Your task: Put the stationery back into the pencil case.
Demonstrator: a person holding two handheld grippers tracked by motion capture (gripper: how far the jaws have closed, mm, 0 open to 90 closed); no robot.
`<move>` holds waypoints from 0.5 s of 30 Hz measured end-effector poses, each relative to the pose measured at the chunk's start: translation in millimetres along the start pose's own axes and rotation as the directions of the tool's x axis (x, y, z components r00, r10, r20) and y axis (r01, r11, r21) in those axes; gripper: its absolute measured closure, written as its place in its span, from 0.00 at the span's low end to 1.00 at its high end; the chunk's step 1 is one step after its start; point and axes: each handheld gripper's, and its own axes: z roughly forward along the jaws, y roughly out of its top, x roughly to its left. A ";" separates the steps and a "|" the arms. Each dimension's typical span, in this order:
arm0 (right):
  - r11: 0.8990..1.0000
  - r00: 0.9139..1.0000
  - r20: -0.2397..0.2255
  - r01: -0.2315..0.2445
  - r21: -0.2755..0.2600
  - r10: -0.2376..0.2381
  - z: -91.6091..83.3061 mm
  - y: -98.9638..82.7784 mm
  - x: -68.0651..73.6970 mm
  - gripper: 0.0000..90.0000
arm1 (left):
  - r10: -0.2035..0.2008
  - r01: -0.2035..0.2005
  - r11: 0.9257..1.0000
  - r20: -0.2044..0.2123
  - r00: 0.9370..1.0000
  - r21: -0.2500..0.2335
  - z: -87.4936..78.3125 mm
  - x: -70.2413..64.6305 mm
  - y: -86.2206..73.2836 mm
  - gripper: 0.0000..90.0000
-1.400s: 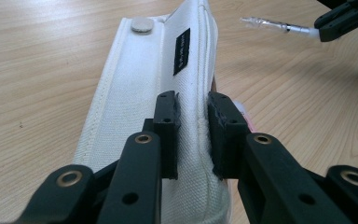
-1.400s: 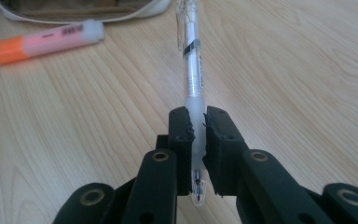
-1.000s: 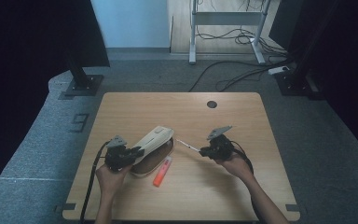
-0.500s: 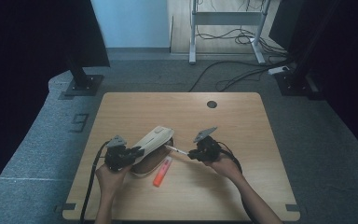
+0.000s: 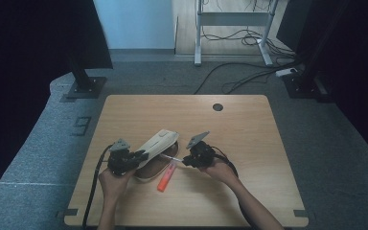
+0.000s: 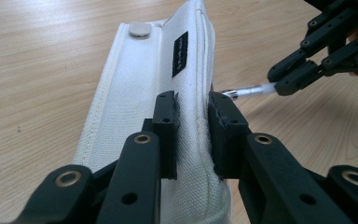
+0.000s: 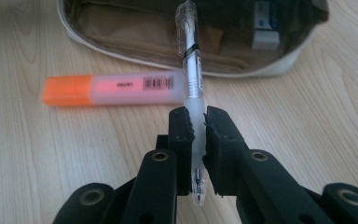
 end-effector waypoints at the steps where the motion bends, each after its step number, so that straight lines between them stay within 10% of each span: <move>1: 1.000 1.000 0.000 0.001 0.001 -0.001 2.1 1.8 0.8 0.88 | 0.000 0.000 1.000 0.000 1.000 0.000 0.0 0.0 0.0 0.82; 15: 0.998 0.998 0.010 0.064 0.014 -0.064 31.7 33.9 11.9 0.88 | -0.001 0.001 1.000 0.007 1.000 0.001 1.4 -0.3 0.1 0.82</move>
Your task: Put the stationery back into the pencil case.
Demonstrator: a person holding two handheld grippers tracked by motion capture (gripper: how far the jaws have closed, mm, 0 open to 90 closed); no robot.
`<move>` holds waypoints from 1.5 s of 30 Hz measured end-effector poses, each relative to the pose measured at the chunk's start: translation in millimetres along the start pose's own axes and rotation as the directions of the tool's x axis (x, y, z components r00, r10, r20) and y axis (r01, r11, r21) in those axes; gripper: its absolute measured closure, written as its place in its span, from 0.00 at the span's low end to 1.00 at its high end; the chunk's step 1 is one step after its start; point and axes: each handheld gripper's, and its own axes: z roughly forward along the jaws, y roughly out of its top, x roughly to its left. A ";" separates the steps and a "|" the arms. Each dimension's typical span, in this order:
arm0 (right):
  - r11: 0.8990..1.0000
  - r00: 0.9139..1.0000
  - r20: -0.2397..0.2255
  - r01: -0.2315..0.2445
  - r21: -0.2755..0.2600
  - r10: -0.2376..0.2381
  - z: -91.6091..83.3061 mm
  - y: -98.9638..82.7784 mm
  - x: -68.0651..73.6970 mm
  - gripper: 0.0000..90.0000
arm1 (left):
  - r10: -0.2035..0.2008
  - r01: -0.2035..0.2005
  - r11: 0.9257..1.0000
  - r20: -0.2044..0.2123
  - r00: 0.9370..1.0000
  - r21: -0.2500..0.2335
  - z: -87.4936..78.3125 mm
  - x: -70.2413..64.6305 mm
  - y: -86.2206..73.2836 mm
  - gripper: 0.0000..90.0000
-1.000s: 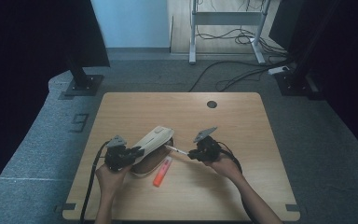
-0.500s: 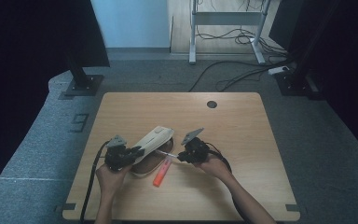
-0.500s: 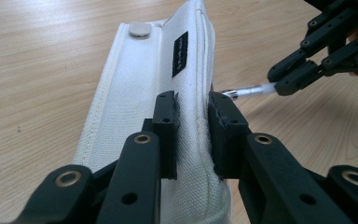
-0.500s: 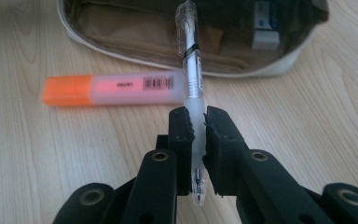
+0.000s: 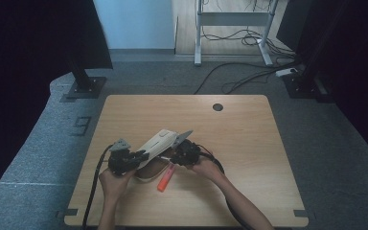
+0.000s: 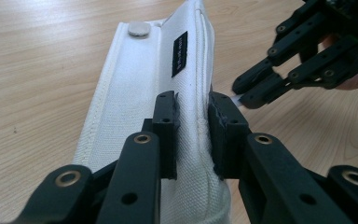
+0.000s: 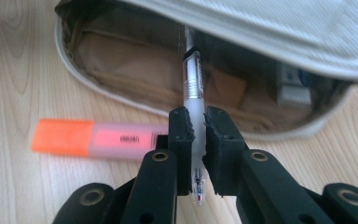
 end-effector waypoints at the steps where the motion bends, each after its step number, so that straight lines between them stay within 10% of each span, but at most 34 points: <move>1: 1.000 1.000 -0.006 0.002 -0.003 -0.002 2.4 2.2 0.7 0.88 | 0.000 0.000 1.000 0.000 1.000 0.000 0.0 -0.1 0.0 0.82; 14: 1.000 1.000 -0.002 0.019 0.012 -0.019 30.1 11.6 0.1 0.87 | 0.003 -0.002 1.000 -0.012 1.000 0.006 0.4 0.5 -0.4 0.82; 28: 1.000 1.000 0.025 -0.006 0.017 0.005 19.4 -2.0 -12.2 0.72 | 0.000 0.000 1.000 -0.002 1.000 0.006 0.9 1.6 -1.0 0.82; 45: 0.999 0.993 0.109 0.033 0.031 -0.036 19.3 7.1 -18.0 0.81 | 0.000 0.000 1.000 -0.004 1.000 0.012 1.5 1.8 -1.0 0.82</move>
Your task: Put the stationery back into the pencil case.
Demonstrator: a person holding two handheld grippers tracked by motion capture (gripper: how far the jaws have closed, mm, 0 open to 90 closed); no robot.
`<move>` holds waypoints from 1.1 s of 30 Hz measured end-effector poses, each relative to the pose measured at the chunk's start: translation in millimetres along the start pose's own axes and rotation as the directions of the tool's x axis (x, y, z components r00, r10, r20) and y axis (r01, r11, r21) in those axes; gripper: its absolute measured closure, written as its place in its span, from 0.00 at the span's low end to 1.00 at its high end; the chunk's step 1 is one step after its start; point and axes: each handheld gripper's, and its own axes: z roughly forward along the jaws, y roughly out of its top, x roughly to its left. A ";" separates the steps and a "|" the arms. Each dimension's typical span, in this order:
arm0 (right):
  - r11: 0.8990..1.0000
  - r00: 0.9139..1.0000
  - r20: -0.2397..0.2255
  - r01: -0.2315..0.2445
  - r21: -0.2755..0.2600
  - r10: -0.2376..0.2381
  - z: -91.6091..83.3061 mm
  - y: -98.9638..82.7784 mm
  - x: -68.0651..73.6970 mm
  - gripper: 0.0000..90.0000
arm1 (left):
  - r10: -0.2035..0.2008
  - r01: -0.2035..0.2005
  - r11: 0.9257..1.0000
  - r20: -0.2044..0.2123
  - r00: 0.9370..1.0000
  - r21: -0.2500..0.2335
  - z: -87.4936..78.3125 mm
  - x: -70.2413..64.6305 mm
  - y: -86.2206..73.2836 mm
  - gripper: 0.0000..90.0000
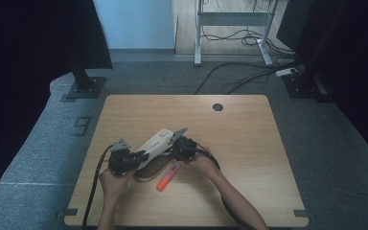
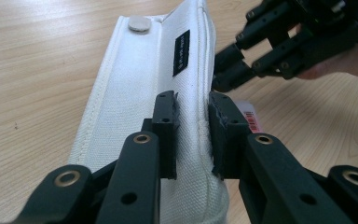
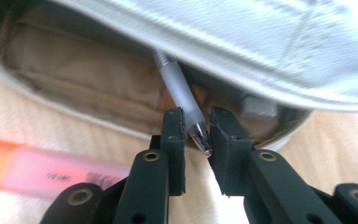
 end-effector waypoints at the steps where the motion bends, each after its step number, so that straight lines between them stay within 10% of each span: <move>1: 1.000 1.000 0.004 -0.008 -0.006 0.008 0.1 0.7 -2.1 0.81 | 0.000 0.000 1.000 0.001 1.000 0.000 0.1 0.0 0.0 0.82; 16: 0.981 0.981 0.033 -0.189 -0.040 0.191 16.4 1.7 -24.3 0.62 | 0.000 0.000 1.000 0.010 1.000 0.000 0.0 0.7 0.0 0.82; 33: 0.991 0.992 0.034 -0.122 -0.058 0.124 -13.4 -11.0 -11.3 0.25 | 0.006 -0.006 1.000 0.015 1.000 0.000 0.2 1.0 -0.3 0.81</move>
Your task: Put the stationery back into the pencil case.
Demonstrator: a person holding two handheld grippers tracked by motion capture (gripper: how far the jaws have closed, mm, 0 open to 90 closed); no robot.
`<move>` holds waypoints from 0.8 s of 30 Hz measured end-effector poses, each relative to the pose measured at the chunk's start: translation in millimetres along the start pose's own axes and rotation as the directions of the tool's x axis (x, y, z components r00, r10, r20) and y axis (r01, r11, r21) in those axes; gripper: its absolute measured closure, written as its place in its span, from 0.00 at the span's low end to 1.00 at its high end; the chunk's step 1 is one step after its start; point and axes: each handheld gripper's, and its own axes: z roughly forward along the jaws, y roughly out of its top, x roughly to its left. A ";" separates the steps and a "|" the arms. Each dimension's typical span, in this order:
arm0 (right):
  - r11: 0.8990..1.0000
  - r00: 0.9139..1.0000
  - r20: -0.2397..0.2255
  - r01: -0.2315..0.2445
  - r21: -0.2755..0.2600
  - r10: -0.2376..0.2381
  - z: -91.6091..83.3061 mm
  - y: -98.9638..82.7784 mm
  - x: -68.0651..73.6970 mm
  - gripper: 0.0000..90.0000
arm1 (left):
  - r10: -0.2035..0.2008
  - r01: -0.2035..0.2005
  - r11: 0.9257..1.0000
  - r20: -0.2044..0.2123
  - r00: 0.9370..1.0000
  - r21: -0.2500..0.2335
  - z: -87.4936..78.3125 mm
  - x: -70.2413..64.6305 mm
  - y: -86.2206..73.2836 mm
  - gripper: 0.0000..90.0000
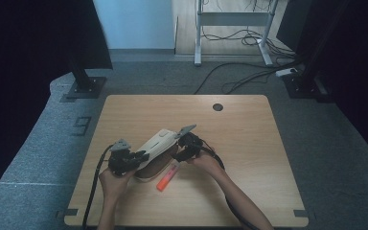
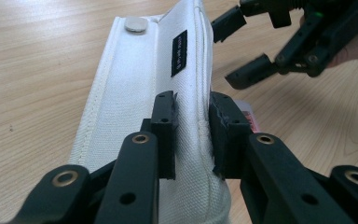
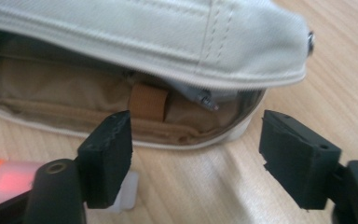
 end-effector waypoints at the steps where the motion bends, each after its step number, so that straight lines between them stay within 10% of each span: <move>1: 1.000 1.000 -0.004 -0.005 0.003 0.005 0.2 -1.5 1.2 0.25 | 0.001 -0.001 1.000 -0.001 1.000 0.000 0.0 0.0 0.0 0.81; 14: 0.999 1.000 0.003 0.020 0.043 -0.020 20.4 -13.3 14.7 0.23 | 0.003 -0.003 1.000 0.001 1.000 0.000 -0.2 -0.2 -0.2 0.81; 24: 0.999 1.000 -0.004 0.026 0.046 -0.026 -1.5 -38.5 13.0 0.24 | 0.002 -0.002 1.000 0.003 1.000 0.000 0.1 -0.4 -0.2 0.81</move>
